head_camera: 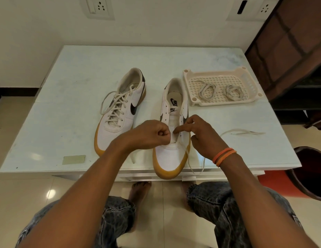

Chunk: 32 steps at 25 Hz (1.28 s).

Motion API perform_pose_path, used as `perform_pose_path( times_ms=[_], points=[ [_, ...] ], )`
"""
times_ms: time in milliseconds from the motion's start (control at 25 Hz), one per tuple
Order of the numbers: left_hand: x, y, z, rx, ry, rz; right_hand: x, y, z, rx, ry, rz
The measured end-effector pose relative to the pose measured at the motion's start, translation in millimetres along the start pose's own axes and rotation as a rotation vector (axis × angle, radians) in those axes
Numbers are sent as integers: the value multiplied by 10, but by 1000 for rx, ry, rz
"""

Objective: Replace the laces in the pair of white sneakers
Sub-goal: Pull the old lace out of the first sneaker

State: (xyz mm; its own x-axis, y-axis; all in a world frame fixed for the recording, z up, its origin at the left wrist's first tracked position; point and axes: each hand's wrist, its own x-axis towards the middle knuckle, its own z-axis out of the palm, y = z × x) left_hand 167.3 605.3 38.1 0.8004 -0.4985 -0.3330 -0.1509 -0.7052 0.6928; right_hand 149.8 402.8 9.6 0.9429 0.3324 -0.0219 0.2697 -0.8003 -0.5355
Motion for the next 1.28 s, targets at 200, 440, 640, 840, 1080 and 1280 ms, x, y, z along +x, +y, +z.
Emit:
perform_pose_path(
  times_ms=[200, 440, 640, 840, 1080, 1280],
  points=[
    [33, 57, 170, 151, 176, 19, -23, 17, -1, 129, -5, 56],
    [97, 135, 251, 124, 214, -79, -50, 8, 15, 15, -37, 7],
    [60, 138, 235, 344, 219, -7, -24, -9, 18, 13, -41, 23],
    [67, 181, 296, 509, 223, 98, -17, -33, 9, 16, -54, 41],
    [25, 161, 200, 271, 151, 19, -12, -40, -5, 7, -54, 47],
    [-98, -10, -247, -131, 78, -114, 0, -30, -20, 65, -42, 41]
  ],
)
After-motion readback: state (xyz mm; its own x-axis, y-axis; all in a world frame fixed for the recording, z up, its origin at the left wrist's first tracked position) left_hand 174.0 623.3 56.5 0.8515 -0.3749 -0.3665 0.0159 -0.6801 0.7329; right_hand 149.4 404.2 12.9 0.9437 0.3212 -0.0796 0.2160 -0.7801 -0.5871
